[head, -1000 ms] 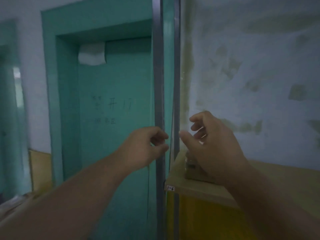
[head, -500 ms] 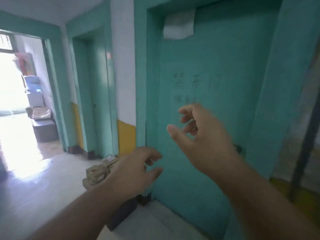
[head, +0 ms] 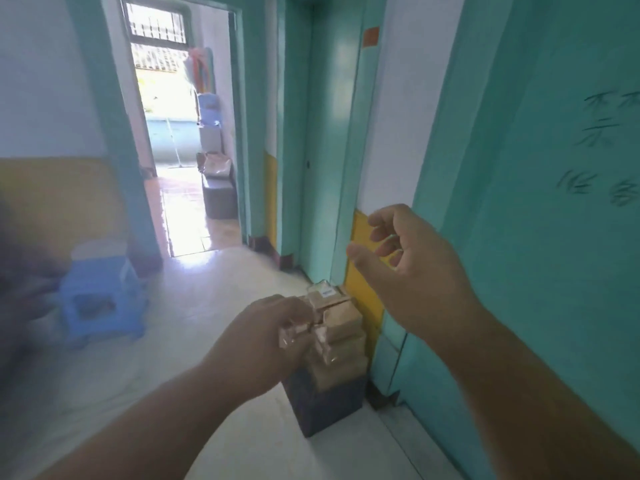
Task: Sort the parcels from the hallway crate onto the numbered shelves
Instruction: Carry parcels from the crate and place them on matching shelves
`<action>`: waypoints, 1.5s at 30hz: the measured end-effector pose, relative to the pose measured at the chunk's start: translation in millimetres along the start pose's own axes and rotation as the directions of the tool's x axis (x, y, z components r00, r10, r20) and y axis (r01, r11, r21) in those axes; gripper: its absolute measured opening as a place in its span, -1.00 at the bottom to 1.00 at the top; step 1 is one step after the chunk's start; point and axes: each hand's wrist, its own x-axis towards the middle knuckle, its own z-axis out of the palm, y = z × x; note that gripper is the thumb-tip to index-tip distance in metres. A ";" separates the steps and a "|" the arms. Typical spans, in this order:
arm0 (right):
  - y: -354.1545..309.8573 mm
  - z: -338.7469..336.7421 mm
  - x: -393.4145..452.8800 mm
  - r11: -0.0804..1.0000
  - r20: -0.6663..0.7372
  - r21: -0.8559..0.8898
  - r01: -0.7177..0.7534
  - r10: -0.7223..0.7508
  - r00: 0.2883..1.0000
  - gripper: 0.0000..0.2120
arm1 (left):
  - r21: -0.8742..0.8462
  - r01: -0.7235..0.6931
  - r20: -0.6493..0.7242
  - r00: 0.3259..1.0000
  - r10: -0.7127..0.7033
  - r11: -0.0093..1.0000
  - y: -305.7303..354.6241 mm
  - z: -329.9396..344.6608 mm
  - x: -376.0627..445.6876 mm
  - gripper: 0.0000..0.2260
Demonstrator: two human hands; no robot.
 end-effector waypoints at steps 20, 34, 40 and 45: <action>186.6 196.0 258.7 0.900 -0.098 -0.267 -0.345 0.330 0.939 -0.60 | -0.118 -0.024 0.359 0.931 0.065 0.993 -247.5 104.0 380.6 -0.85; 346.3 347.7 363.6 0.728 -0.016 -0.455 -0.513 0.570 0.822 -0.58 | -0.124 0.024 0.632 0.773 0.060 0.992 -377.3 238.6 551.0 -0.84; 392.9 396.8 348.6 0.576 -0.065 -0.497 -0.650 0.722 0.689 -0.61 | -0.167 0.026 0.799 0.589 0.119 0.986 -421.0 321.5 576.9 -0.77; 460.0 429.8 319.3 0.488 -0.044 -0.493 -0.720 0.813 0.581 -0.61 | -0.089 0.082 0.871 0.490 0.037 0.993 -451.2 389.0 564.5 -0.79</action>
